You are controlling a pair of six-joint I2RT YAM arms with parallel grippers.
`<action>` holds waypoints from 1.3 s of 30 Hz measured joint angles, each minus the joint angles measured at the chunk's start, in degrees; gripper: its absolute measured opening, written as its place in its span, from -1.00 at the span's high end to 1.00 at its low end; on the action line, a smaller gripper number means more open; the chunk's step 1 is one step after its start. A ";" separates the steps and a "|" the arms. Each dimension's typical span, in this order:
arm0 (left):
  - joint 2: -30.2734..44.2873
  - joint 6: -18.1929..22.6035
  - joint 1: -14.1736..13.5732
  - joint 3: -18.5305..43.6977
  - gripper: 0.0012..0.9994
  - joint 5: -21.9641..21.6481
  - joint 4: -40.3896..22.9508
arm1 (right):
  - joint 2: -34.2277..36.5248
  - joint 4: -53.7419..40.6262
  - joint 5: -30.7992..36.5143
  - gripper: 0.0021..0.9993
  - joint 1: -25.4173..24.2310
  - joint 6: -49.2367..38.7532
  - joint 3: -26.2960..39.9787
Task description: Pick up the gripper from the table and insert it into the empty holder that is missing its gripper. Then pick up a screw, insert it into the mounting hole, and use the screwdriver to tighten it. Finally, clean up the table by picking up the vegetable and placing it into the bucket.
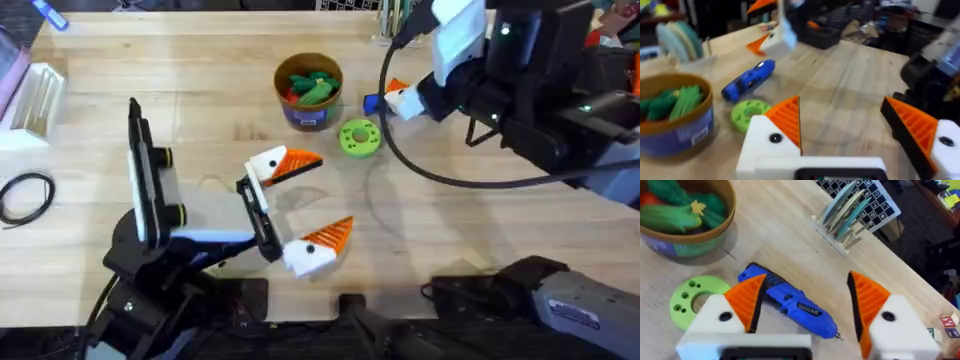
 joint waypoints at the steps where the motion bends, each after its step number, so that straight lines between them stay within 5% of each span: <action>1: 0.01 -1.29 0.00 0.44 -0.97 -1.51 -1.39 | -0.55 0.00 -0.02 -0.85 0.00 0.53 0.00; 5: 0.89 -4.02 0.00 5.91 -0.97 -8.31 -8.78 | -2.18 -0.02 -0.42 -0.85 0.00 2.39 0.00; 10: 7.15 -0.99 0.00 19.31 -0.97 -15.50 -20.65 | -2.71 -0.03 -4.45 -0.85 0.00 3.58 0.00; 19: 31.35 3.49 0.00 38.68 -0.97 -32.23 -45.27 | -2.71 -0.07 -8.24 -0.85 0.00 4.15 0.00; 24: 42.78 4.01 0.00 40.18 -0.97 -39.20 -45.40 | -2.71 -0.09 -8.63 -0.85 0.00 4.16 0.00; 39: 62.04 4.41 0.00 40.18 -0.97 -45.61 -45.31 | -2.71 -0.11 -8.87 -0.86 0.00 4.15 0.00</action>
